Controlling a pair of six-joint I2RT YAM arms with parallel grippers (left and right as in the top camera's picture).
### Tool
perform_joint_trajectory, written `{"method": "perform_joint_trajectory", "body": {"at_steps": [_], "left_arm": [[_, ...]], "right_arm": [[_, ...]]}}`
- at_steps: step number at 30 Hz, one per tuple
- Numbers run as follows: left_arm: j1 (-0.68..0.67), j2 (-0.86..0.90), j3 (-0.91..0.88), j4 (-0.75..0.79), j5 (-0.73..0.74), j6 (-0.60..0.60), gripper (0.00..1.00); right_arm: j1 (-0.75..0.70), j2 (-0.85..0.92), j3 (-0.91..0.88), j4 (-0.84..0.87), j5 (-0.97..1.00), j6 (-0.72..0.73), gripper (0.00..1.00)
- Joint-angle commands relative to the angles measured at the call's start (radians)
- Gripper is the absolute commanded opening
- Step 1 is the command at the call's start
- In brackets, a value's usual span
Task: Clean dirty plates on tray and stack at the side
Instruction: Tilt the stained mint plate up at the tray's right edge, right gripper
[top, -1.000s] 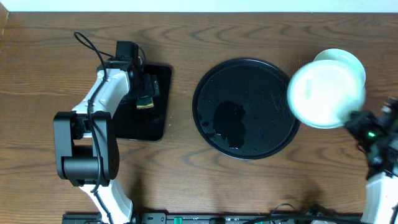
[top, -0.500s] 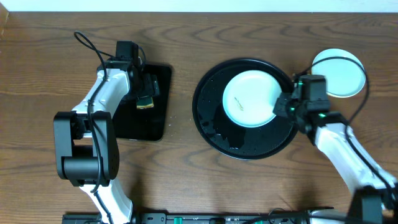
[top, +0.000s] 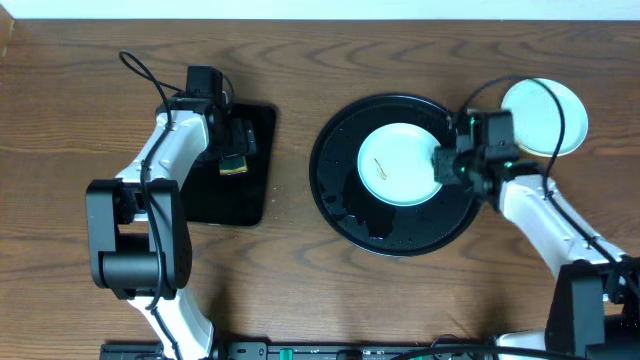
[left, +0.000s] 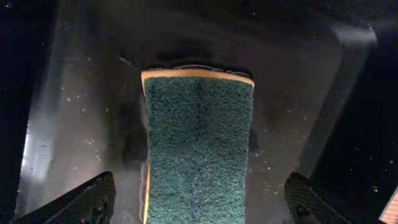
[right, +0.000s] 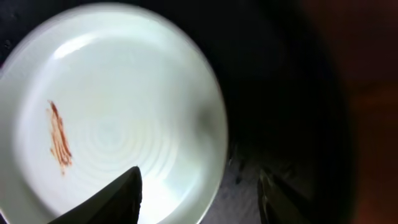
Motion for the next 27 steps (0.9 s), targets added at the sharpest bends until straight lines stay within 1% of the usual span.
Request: {"method": "perform_joint_trajectory", "body": {"at_steps": [1, 2, 4, 6, 9, 16, 18, 19, 20, 21, 24, 27], "left_arm": [[0.002, 0.005, -0.005, -0.002, -0.013, 0.006, 0.87], [0.002, 0.005, -0.005, -0.002, -0.013, 0.006, 0.87], [0.002, 0.005, -0.005, -0.002, -0.013, 0.006, 0.87], [0.002, 0.005, -0.005, -0.002, -0.013, 0.006, 0.87], [0.002, 0.005, -0.005, -0.002, -0.013, 0.006, 0.87], [0.002, 0.005, -0.005, -0.002, -0.013, 0.006, 0.87], [0.002, 0.005, -0.005, -0.002, -0.013, 0.006, 0.87], [0.002, 0.005, -0.005, -0.002, -0.013, 0.006, 0.87], [0.002, 0.005, -0.005, -0.002, -0.013, 0.006, 0.87], [0.002, 0.005, -0.005, -0.002, -0.013, 0.006, 0.87], [0.002, 0.005, -0.005, -0.002, -0.013, 0.006, 0.87], [0.002, 0.005, -0.005, -0.002, -0.013, 0.006, 0.87]], "right_arm": [[-0.025, 0.015, 0.078, 0.002, -0.085, -0.149, 0.53], [-0.026, 0.023, 0.079, 0.016, -0.088, -0.149, 0.52], [-0.026, 0.050, 0.079, 0.054, -0.084, -0.171, 0.45], [-0.026, 0.101, 0.080, 0.095, -0.052, -0.201, 0.46], [-0.026, 0.165, 0.080, 0.151, 0.002, -0.200, 0.38], [-0.024, 0.283, 0.080, 0.215, -0.019, -0.159, 0.30], [-0.024, 0.283, 0.080, 0.213, -0.045, -0.159, 0.21], [-0.024, 0.283, 0.080, 0.212, -0.047, -0.158, 0.12], [-0.024, 0.282, 0.080, 0.205, -0.046, -0.141, 0.04], [-0.025, 0.282, 0.080, 0.193, -0.045, -0.124, 0.02], [-0.030, 0.278, 0.080, 0.168, -0.003, -0.021, 0.01], [-0.040, 0.246, 0.080, 0.142, -0.005, 0.123, 0.01]]}}
